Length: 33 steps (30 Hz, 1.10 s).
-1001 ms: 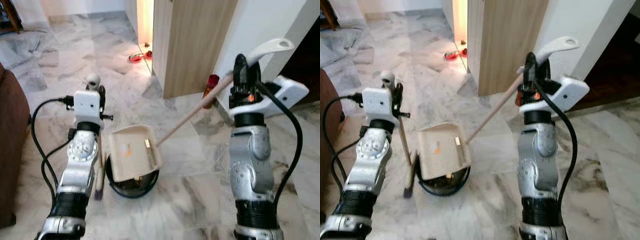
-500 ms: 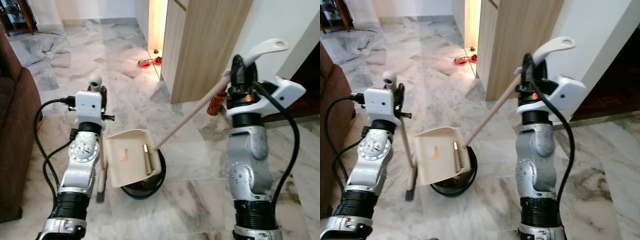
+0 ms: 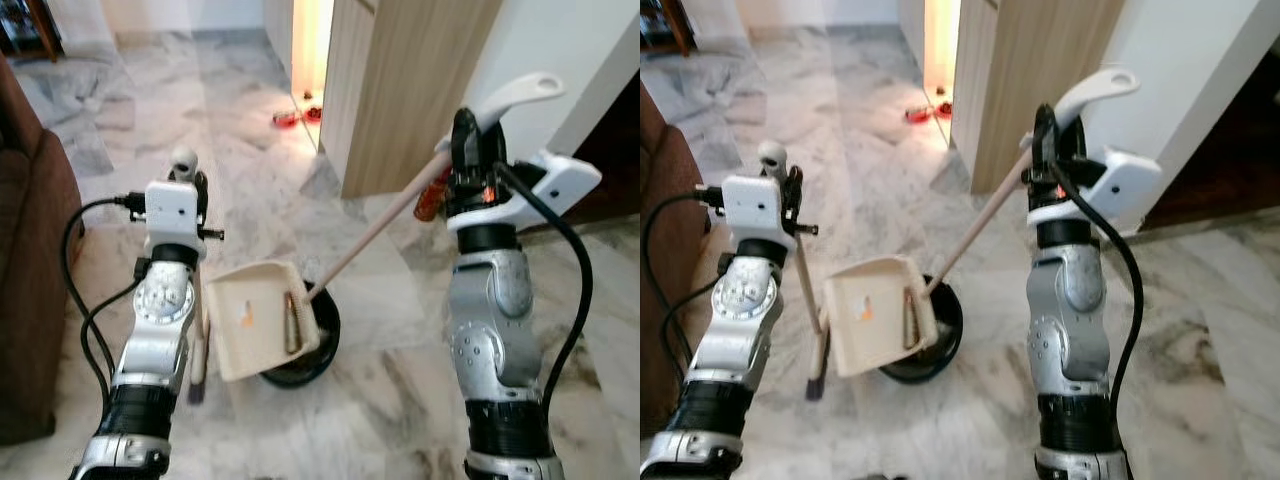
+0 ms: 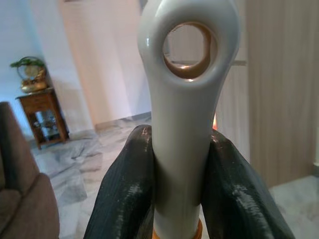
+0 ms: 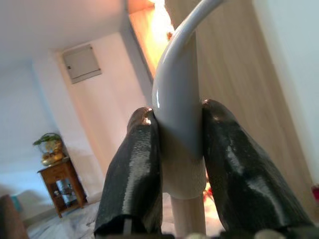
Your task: Sweep floor
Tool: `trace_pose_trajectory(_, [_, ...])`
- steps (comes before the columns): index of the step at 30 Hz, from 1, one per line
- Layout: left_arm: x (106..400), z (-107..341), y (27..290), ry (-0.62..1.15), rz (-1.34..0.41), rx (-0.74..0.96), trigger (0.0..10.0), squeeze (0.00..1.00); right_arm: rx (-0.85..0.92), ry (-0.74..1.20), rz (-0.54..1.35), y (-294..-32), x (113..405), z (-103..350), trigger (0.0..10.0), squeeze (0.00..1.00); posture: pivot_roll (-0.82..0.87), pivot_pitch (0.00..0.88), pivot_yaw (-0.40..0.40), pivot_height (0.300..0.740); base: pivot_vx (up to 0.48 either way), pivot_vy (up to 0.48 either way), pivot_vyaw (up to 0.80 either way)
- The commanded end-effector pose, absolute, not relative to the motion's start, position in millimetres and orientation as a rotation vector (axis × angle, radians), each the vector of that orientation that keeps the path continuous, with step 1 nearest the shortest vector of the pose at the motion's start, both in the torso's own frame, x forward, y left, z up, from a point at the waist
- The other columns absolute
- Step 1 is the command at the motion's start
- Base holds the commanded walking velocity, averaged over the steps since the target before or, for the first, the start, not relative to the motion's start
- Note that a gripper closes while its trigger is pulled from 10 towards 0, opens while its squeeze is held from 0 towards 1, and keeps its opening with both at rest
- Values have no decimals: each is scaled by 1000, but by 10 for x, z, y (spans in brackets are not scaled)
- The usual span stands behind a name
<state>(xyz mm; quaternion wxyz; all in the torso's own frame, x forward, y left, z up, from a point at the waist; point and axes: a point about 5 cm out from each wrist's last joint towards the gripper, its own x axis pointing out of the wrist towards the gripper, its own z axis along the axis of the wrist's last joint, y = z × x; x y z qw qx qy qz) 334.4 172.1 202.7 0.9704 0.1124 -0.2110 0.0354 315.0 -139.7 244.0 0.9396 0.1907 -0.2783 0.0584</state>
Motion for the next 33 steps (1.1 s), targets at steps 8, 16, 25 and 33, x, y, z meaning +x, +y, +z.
trace_pose_trajectory(8, [3333,2145,1685,-486,66,237,10000,0,394,-653,127,-1411,3090,2611,10000,0,128,90,-41,740,226,0,0])
trace_pose_trajectory(16, [3334,2146,1684,-488,64,238,10000,0,401,-681,136,-1408,3069,2651,10000,0,129,89,-40,740,321,0,0])
trace_pose_trajectory(25, [3331,2152,1684,-491,65,239,10000,0,391,-685,146,-1395,3062,2662,10000,0,129,91,-41,740,320,0,0])
trace_pose_trajectory(33, [3323,2168,1682,-504,65,234,10000,0,391,-686,149,-1390,3059,2666,10000,0,129,92,-41,740,161,0,0])
